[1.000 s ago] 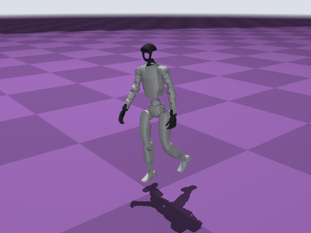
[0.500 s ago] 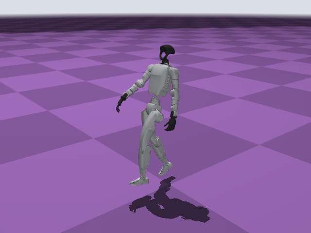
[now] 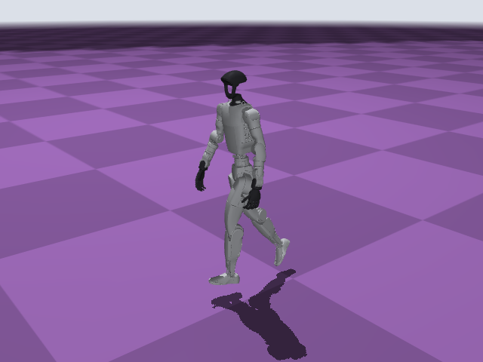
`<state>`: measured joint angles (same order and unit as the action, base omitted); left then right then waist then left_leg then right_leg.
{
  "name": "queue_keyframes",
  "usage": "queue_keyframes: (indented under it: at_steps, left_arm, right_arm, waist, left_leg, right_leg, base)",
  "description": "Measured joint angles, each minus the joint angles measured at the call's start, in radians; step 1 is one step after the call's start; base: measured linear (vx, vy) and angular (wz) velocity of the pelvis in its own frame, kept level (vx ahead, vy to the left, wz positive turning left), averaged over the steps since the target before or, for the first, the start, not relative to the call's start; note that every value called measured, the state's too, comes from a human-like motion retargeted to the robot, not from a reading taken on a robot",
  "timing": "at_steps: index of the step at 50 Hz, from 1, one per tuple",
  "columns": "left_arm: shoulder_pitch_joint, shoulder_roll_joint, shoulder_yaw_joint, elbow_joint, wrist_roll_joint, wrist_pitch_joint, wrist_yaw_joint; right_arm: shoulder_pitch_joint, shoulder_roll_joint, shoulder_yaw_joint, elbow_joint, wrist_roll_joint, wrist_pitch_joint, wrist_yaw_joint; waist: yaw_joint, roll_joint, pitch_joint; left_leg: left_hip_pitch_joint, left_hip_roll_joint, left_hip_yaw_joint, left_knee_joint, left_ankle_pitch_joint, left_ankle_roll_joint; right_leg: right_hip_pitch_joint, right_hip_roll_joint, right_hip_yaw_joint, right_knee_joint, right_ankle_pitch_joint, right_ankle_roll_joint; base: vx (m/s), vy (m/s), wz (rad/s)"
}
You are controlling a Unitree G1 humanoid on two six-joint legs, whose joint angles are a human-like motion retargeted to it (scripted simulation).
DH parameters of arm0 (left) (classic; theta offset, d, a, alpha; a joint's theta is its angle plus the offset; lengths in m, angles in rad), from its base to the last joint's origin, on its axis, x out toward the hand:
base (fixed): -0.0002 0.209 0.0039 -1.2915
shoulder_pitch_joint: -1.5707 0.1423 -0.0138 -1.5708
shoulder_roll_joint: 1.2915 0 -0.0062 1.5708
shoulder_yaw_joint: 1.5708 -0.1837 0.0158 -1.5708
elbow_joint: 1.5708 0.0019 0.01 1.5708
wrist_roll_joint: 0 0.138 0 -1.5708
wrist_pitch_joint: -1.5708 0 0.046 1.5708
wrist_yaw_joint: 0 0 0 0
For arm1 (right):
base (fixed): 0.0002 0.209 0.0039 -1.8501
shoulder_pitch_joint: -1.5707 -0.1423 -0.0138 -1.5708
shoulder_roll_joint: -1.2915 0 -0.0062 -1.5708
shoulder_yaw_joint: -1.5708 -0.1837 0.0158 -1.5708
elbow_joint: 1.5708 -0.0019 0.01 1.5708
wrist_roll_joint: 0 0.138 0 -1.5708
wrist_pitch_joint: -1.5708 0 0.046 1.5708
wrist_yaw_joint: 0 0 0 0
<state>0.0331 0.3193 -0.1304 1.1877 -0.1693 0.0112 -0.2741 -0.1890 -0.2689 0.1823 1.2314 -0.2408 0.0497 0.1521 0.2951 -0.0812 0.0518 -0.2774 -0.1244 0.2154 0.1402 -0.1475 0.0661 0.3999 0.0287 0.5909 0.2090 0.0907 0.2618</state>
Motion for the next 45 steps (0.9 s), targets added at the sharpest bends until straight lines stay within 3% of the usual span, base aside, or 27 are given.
queue_keyframes:
  at_steps: [4,7,12,15,20,25,29,34,37,40,45]
  left_arm:
    - [0.000,0.016,-0.013,-0.022,0.037,-0.014,-0.012]
    - [0.010,0.011,-0.014,-0.020,0.102,-0.008,-0.009]
    - [-0.021,0.012,-0.013,0.031,0.210,0.017,0.005]
    - [-0.072,0.014,-0.005,0.081,0.270,0.029,0.022]
    - [-0.135,0.017,0.010,0.122,0.336,0.027,0.054]
    - [-0.151,0.018,0.026,0.098,0.352,0.008,0.042]
    - [-0.120,0.010,0.038,0.077,0.326,-0.017,0.018]
    - [-0.070,-0.001,0.063,0.070,0.222,-0.015,0.015]
    - [-0.044,-0.003,0.088,0.067,0.149,-0.002,0.035]
    - [-0.018,-0.003,0.103,0.057,0.092,0.004,0.051]
    - [0.019,-0.009,0.096,0.038,0.085,0.002,0.059]
  right_arm:
    - [0.059,0.002,-0.016,-0.055,0.038,-0.024,0.008]
    - [0.110,-0.004,-0.022,-0.079,0.066,-0.040,-0.007]
    - [0.174,-0.005,-0.040,-0.078,0.108,-0.055,-0.032]
    - [0.196,-0.004,-0.055,-0.052,0.122,-0.061,-0.034]
    - [0.227,-0.002,-0.069,0.028,0.115,-0.066,-0.024]
    - [0.226,-0.028,-0.087,0.110,0.098,-0.068,-0.004]
    - [0.235,-0.068,-0.143,0.135,0.126,-0.082,-0.005]
    - [0.245,-0.126,-0.278,0.148,0.253,-0.067,-0.043]
    - [0.242,-0.156,-0.361,0.168,0.348,-0.045,-0.085]
    - [0.239,-0.179,-0.409,0.189,0.419,-0.036,-0.120]
    - [0.246,-0.193,-0.381,0.158,0.450,-0.073,-0.146]
  waist:
    - [-0.005,0.047,-0.033]
    - [-0.023,0.088,-0.088]
    - [-0.098,0.120,-0.147]
    - [-0.168,0.109,-0.161]
    - [-0.269,0.062,-0.176]
    - [-0.318,0.019,-0.186]
    - [-0.356,-0.003,-0.203]
    - [-0.404,-0.050,-0.202]
    - [-0.423,-0.071,-0.177]
    - [-0.420,-0.070,-0.161]
    - [-0.389,0.008,-0.151]
  left_leg:
    - [0.088,0.042,-0.066,-0.071,-0.009,-0.044]
    - [0.143,0.039,-0.110,-0.115,-0.022,-0.054]
    - [0.264,0.058,-0.223,-0.122,-0.081,-0.121]
    - [0.337,0.052,-0.301,-0.101,-0.113,-0.162]
    - [0.461,0.044,-0.414,-0.065,-0.164,-0.200]
    - [0.581,0.052,-0.497,-0.059,-0.205,-0.193]
    - [0.651,0.061,-0.569,-0.059,-0.226,-0.181]
    - [0.723,0.032,-0.670,-0.045,-0.242,-0.169]
    - [0.770,0.020,-0.729,-0.038,-0.251,-0.165]
    - [0.788,0.020,-0.767,-0.031,-0.260,-0.159]
    - [0.756,0.076,-0.783,-0.030,-0.275,-0.169]
  right_leg:
    - [-0.168,0.097,-0.188,0.283,0.138,0.000]
    - [-0.348,0.062,-0.350,0.522,0.045,-0.028]
    - [-0.520,-0.105,-0.711,0.774,-0.109,-0.264]
    - [-0.572,-0.148,-0.797,0.840,-0.226,-0.321]
    - [-0.654,-0.133,-0.796,0.823,-0.319,-0.310]
    - [-0.718,-0.155,-0.831,0.670,-0.287,-0.310]
    - [-0.734,-0.115,-0.825,0.404,-0.153,-0.254]
    - [-0.687,-0.114,-0.825,0.013,0.135,-0.195]
    - [-0.657,-0.108,-0.777,-0.124,0.209,-0.173]
    - [-0.665,-0.100,-0.741,-0.141,0.271,-0.190]
    - [-0.782,-0.068,-0.776,0.056,0.073,-0.262]
  base:
    - [0.58,0.12,0.40]
    - [0.48,0.46,0.47]
    - [0.51,0.15,0.98]
    - [0.49,0.05,1.50]
    - [0.47,-0.02,1.43]
    - [0.44,-0.06,0.87]
    - [0.44,-0.09,0.76]
    - [0.48,-0.12,0.84]
    - [0.51,-0.13,0.80]
    - [0.49,-0.14,0.51]
    - [0.47,-0.13,0.20]
